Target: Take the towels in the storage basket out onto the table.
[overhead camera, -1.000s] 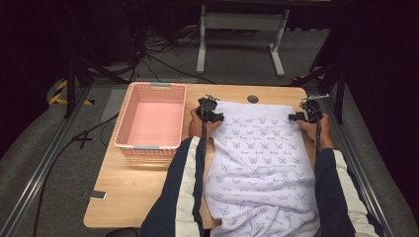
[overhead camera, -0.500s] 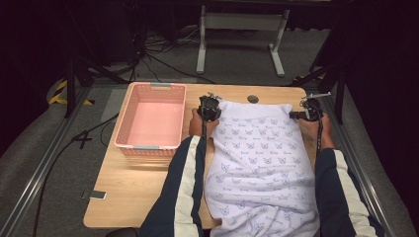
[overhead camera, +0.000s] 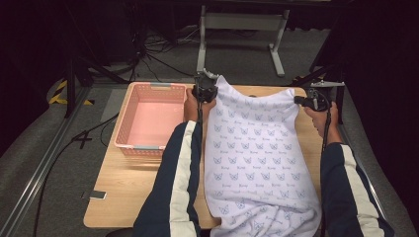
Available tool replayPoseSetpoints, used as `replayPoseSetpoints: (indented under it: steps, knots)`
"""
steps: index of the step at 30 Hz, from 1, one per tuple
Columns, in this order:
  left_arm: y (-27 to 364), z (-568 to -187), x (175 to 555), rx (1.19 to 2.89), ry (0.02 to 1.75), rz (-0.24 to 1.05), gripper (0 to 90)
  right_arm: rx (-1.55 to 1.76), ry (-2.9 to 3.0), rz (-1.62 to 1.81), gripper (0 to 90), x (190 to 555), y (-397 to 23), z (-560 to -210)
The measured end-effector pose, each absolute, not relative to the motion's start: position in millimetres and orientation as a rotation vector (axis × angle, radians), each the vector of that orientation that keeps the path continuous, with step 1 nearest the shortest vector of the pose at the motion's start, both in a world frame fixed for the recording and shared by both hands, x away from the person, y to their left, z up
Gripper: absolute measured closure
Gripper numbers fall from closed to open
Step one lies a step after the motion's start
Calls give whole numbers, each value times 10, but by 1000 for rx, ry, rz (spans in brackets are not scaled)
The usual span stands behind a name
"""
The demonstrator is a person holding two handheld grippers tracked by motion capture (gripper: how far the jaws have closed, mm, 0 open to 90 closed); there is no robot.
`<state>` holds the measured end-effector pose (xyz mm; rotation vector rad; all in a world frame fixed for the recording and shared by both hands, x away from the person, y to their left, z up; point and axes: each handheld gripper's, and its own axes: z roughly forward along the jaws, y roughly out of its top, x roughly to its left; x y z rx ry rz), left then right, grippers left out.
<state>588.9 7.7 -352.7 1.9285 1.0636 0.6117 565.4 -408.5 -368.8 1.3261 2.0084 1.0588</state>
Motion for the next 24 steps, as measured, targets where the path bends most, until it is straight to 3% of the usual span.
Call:
replayPoseSetpoints:
  steps: [8,12,24]
  knots:
    - [30,-3159,5851,1899,985,690,864,1255,1951,1110,870,5698,-3971,-3339]
    - [50,-3229,5758,1876,969,607,863,1220,1969,1142,869,5638,-3925,-3266]
    - [308,-3445,4765,1935,737,452,864,969,2149,1324,868,4910,-3998,-3343]
